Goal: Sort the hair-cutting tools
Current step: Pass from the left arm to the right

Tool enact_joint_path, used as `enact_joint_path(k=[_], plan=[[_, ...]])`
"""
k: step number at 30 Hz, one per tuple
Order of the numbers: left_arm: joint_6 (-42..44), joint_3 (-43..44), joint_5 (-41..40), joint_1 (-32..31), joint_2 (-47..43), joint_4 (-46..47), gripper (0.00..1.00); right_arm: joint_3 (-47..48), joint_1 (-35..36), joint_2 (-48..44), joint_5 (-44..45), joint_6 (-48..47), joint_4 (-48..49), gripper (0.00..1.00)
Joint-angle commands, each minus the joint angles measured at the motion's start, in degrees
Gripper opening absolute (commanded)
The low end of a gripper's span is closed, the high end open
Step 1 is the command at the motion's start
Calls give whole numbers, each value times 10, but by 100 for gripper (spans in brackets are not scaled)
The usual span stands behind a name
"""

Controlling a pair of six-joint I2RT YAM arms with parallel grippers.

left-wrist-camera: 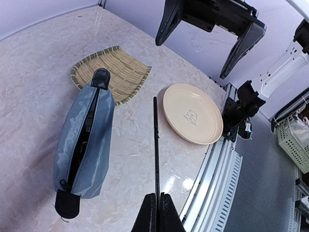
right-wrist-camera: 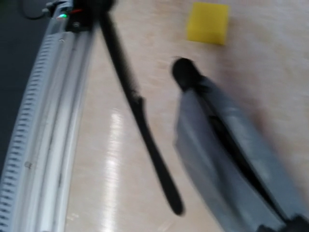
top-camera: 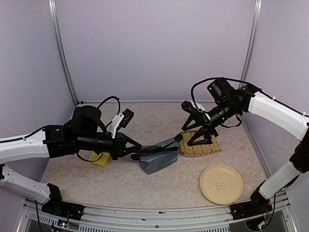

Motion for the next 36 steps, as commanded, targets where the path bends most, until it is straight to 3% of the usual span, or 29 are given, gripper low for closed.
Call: enact_joint_path(k=[1, 8, 14, 22, 32, 36], plan=[[63, 18, 23, 1, 7, 8, 0, -14, 1, 13, -58, 1, 4, 79], [61, 15, 60, 0, 7, 27, 0, -45, 7, 56, -89, -14, -6, 51], [52, -2, 56, 0, -15, 47, 0, -57, 27, 78, -106, -11, 5, 49], [45, -9, 52, 0, -24, 52, 0, -36, 37, 100, -130, -22, -14, 30], [47, -12, 61, 0, -13, 55, 0, -29, 37, 97, -149, -41, -38, 33], [46, -14, 64, 0, -11, 62, 0, -28, 37, 95, -153, -42, -41, 21]])
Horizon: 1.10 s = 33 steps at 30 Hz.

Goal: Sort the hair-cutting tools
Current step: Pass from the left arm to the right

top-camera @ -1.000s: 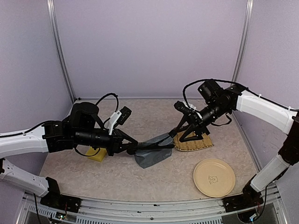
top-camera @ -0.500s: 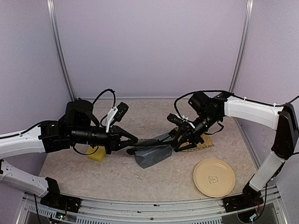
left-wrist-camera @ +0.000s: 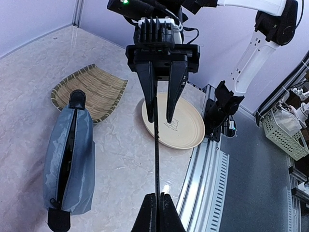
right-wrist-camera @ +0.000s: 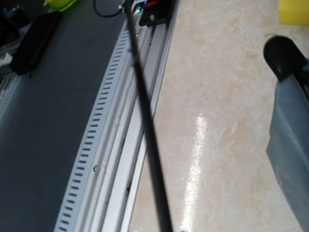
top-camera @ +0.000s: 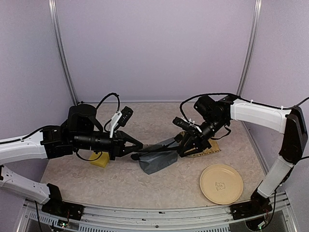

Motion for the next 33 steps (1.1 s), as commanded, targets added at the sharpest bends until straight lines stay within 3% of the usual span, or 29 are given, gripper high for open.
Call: enact_joint_path(k=[1, 4, 7, 10, 13, 20, 27, 33], plan=[[2, -9, 9, 0, 3, 22, 0, 15, 5, 0, -25, -8, -18, 17], [2, -10, 9, 0, 5, 23, 0, 17, 5, 4, -28, -9, -19, 4], [6, -6, 7, 0, 8, 12, 0, 17, 5, 4, -22, -9, -17, 0], [14, 10, -10, 0, 16, -25, 26, 17, 5, 3, 1, -11, -14, 0], [35, 42, -34, 0, 29, -76, 39, 20, 12, 4, 35, -19, -17, 0], [103, 153, -50, -4, 102, -202, 42, 45, 44, 12, 124, -29, -36, 0], [134, 218, -45, -21, 171, -271, 47, 71, 56, 22, 141, -29, -46, 0], [139, 234, -49, -28, 206, -286, 38, 72, 66, 25, 153, -27, -46, 0]])
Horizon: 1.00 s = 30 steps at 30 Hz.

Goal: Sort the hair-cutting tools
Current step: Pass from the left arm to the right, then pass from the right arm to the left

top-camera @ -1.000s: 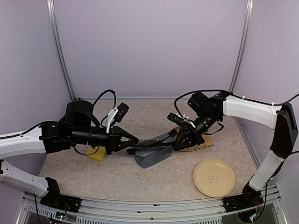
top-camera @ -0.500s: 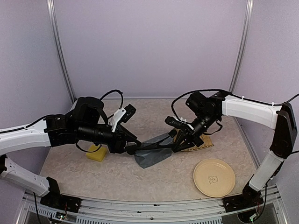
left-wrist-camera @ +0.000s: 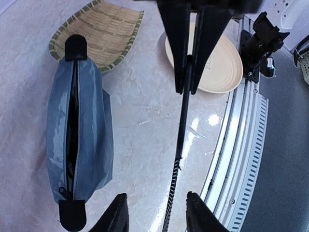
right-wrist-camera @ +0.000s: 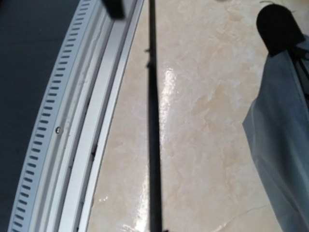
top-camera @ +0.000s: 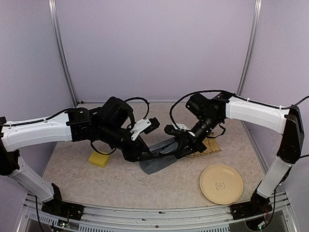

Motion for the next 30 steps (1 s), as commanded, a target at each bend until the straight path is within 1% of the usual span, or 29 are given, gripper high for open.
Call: enact_joint_path(k=[1, 4, 9, 13, 15, 16, 18, 21, 23, 25, 28, 30], plan=[[17, 28, -4, -6, 18, -31, 36, 13, 14, 7, 16, -3, -12, 0], [18, 32, -5, -7, 26, -31, 25, 12, 17, 6, 23, -2, -11, 0], [20, 35, 3, -8, 37, -32, 16, 10, 19, 5, 25, -1, -9, 0], [20, 35, 1, -8, 41, -29, 4, 8, 20, 4, 23, 0, -6, 0], [21, 32, -1, -8, 39, -26, 0, 9, 17, 4, 22, -1, -6, 4], [22, 30, -5, -7, 39, -24, 0, 9, 13, 3, 20, -1, -5, 7], [22, 24, -15, -7, 36, -17, 0, 14, 2, 0, 15, -2, -7, 18], [18, 9, -31, -1, 27, 3, 0, 28, -36, -9, 0, -11, -12, 29], [12, -8, -48, 4, 18, 36, 0, 35, -78, -10, -21, -11, -3, 37], [3, -40, -49, 10, 2, 107, 0, 40, -123, -4, -40, 17, 26, 41], [-4, -81, -49, 15, -5, 226, 0, 30, -164, 18, -27, 100, 93, 46], [-1, -101, -52, 20, 3, 298, 0, 26, -173, 42, -12, 125, 108, 46]])
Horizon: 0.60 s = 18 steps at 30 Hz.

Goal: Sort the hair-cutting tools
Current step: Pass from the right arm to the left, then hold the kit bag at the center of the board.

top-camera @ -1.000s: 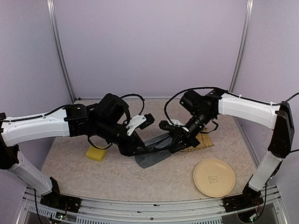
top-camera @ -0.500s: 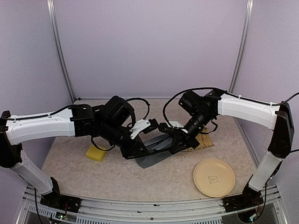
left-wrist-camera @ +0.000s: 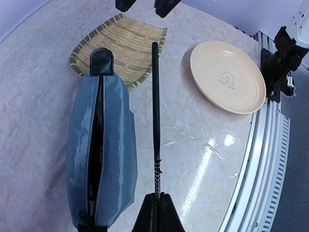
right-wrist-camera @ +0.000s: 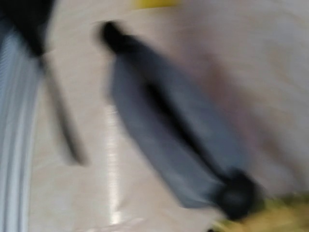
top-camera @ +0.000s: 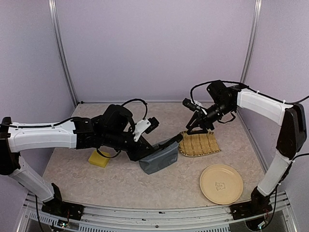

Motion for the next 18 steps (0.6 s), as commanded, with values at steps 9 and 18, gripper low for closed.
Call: enact_joint_path(k=[9, 18], plan=[[33, -113, 14, 44, 58, 483, 0, 53, -55, 164, -46, 133, 54, 48], [1, -141, 64, 77, 141, 663, 0, 77, -57, 215, -138, 123, 27, 42]])
